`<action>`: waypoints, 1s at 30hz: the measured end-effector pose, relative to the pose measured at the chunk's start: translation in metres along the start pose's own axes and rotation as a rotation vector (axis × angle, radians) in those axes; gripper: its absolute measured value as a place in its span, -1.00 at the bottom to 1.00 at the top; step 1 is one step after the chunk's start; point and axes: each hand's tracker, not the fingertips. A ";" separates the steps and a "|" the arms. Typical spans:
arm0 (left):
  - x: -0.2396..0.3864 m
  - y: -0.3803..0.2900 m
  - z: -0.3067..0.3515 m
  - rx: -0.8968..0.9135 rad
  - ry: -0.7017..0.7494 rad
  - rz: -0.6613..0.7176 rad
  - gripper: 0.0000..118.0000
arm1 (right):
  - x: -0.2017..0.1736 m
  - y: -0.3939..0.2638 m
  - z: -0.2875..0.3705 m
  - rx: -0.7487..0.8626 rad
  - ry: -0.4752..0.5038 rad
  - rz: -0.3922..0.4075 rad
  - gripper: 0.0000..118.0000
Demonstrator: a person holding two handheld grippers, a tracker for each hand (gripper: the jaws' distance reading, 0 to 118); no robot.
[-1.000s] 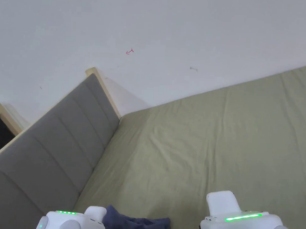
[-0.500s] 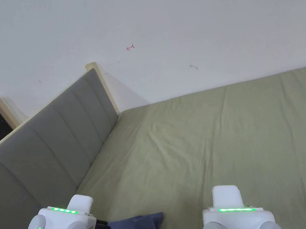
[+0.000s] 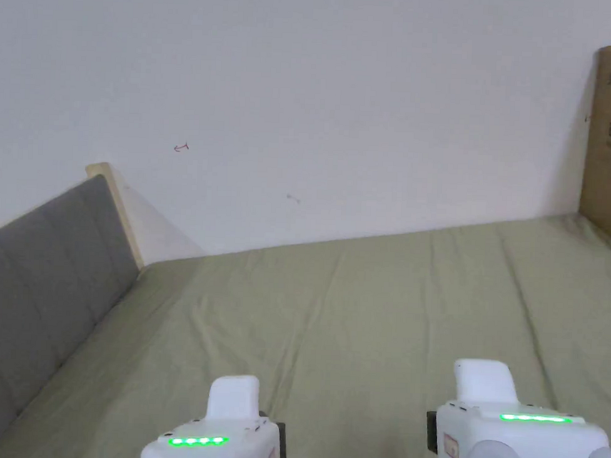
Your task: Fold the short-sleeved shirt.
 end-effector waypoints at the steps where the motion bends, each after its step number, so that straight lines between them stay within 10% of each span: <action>1: 0.017 0.010 0.011 0.043 -0.020 0.028 -0.99 | 0.015 0.010 0.014 0.036 -0.003 -0.018 -1.00; 9: 0.097 0.062 0.099 0.428 -0.001 -0.005 -0.95 | 0.084 0.068 0.119 0.419 -0.025 0.078 -1.00; 11: 0.104 0.067 0.117 0.491 -0.015 0.000 -0.42 | 0.093 0.075 0.139 0.501 -0.044 0.084 -0.80; 14: 0.105 0.074 0.137 0.499 -0.027 0.025 0.44 | 0.099 0.083 0.160 0.552 -0.033 0.064 0.26; 17: 0.107 0.077 0.150 0.522 -0.008 0.024 1.00 | 0.101 0.082 0.173 0.634 -0.034 0.046 0.46; 30: 0.092 0.070 0.161 0.567 0.062 -0.010 1.00 | 0.084 0.070 0.174 0.677 -0.076 0.179 0.56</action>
